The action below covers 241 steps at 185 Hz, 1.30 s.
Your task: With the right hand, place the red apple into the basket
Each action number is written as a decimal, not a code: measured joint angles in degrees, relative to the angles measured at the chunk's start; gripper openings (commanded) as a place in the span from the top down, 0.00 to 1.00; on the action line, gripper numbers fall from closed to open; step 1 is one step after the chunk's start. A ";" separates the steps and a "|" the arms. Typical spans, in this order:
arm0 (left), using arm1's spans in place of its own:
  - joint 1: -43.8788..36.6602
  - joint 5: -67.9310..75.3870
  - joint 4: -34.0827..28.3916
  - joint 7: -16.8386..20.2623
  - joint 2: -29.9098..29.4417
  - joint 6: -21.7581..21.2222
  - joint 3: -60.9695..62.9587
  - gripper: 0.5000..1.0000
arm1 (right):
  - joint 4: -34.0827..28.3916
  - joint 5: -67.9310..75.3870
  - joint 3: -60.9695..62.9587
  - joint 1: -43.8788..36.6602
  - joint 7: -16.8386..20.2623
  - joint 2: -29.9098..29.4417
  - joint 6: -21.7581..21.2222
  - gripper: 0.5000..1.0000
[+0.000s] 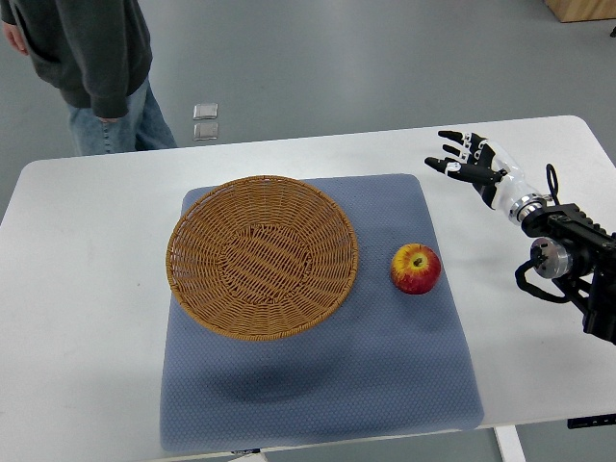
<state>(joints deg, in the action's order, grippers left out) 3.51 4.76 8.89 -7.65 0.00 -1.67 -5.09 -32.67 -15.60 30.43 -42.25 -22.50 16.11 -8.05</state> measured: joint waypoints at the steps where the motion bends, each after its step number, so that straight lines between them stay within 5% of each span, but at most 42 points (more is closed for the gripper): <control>1: 0.00 0.00 0.00 0.00 0.00 0.00 0.00 0.00 | 0.00 0.00 0.00 0.00 0.00 0.02 -0.11 0.15; 43: 0.00 0.00 0.00 0.00 0.00 0.00 0.13 0.00 | -0.04 -0.01 0.30 -0.01 0.00 1.51 -2.85 0.15; 88: 0.00 0.05 -0.02 0.01 0.00 0.00 0.13 0.00 | -0.04 -0.79 -0.19 0.17 -0.67 5.76 -18.42 0.16; 117: 0.00 0.07 -0.02 0.00 0.00 0.00 0.02 0.00 | -0.18 -8.17 -0.32 0.56 -4.34 9.01 -26.14 0.17; 169: 0.00 0.08 -0.02 0.00 0.00 0.00 -0.01 0.00 | -1.07 -23.63 -0.29 0.52 -11.75 11.33 -26.95 0.17; 241: -0.08 0.08 -0.04 0.00 0.00 0.00 -0.01 0.00 | -11.50 -43.92 -0.35 0.73 -12.51 13.66 -26.96 0.17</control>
<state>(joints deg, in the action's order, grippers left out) 3.44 4.84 8.86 -7.64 0.00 -1.67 -5.09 -44.17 -59.51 30.08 -41.53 -35.01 29.77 -35.01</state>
